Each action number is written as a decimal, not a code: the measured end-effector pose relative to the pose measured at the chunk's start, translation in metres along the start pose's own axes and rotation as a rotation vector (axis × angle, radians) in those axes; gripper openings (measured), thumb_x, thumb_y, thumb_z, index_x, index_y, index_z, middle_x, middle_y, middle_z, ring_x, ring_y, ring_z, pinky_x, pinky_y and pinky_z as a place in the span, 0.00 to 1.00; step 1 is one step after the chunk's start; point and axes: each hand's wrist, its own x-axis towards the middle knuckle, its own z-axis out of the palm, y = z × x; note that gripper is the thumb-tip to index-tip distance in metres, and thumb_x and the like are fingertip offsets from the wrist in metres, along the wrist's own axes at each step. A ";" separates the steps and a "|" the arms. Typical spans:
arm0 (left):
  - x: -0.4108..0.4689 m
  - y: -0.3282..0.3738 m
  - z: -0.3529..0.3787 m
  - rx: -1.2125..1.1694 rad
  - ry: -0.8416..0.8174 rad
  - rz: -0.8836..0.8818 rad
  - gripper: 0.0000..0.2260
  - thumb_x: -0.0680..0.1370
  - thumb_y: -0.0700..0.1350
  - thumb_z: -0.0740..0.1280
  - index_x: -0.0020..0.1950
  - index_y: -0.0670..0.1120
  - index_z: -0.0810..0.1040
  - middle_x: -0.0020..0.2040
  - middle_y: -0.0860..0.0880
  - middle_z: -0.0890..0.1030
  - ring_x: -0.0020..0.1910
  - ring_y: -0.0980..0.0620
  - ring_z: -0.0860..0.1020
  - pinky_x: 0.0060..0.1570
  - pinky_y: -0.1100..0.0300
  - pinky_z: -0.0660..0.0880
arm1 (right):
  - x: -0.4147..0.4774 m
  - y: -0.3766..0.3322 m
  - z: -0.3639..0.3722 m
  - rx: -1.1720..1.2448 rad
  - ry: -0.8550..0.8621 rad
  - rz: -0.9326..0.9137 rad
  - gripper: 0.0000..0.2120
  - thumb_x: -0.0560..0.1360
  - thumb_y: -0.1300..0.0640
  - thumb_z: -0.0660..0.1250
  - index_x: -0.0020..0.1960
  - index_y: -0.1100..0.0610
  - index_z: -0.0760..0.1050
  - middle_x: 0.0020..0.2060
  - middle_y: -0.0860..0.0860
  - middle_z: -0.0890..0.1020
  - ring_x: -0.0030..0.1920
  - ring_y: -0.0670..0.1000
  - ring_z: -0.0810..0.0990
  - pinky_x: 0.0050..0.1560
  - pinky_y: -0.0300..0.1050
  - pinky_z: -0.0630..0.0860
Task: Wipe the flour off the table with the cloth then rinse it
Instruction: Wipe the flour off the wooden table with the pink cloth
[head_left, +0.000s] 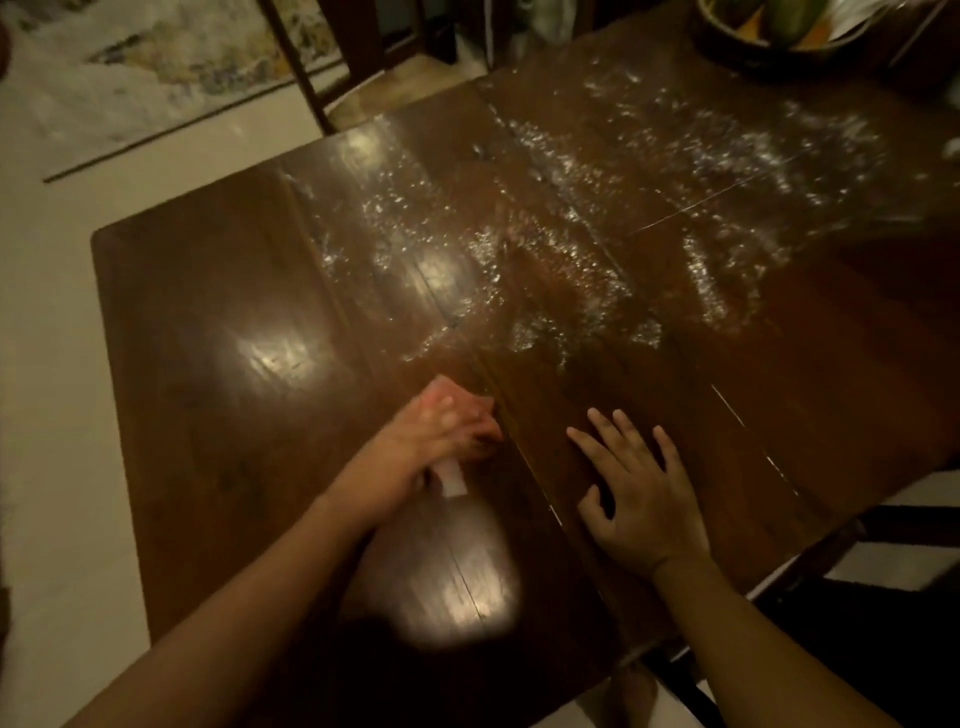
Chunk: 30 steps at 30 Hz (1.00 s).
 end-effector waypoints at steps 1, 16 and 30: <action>0.008 -0.017 -0.011 -0.014 0.038 -0.047 0.18 0.81 0.46 0.57 0.70 0.50 0.75 0.76 0.50 0.68 0.77 0.49 0.61 0.77 0.46 0.50 | 0.000 0.000 0.000 -0.003 -0.003 0.019 0.31 0.75 0.44 0.54 0.79 0.41 0.58 0.80 0.45 0.57 0.81 0.49 0.50 0.78 0.62 0.52; 0.068 -0.051 -0.028 -0.041 0.228 -0.365 0.29 0.72 0.29 0.65 0.66 0.56 0.78 0.72 0.56 0.71 0.75 0.53 0.63 0.74 0.39 0.58 | 0.000 0.000 0.005 0.080 0.071 0.054 0.30 0.74 0.46 0.56 0.77 0.41 0.63 0.79 0.45 0.61 0.81 0.48 0.52 0.78 0.60 0.45; 0.098 0.011 0.022 -0.009 -0.240 0.104 0.32 0.79 0.42 0.67 0.78 0.55 0.56 0.76 0.53 0.59 0.77 0.50 0.51 0.76 0.52 0.41 | 0.001 0.004 0.011 -0.088 0.070 0.013 0.29 0.74 0.47 0.58 0.75 0.45 0.67 0.79 0.46 0.61 0.80 0.52 0.55 0.75 0.63 0.51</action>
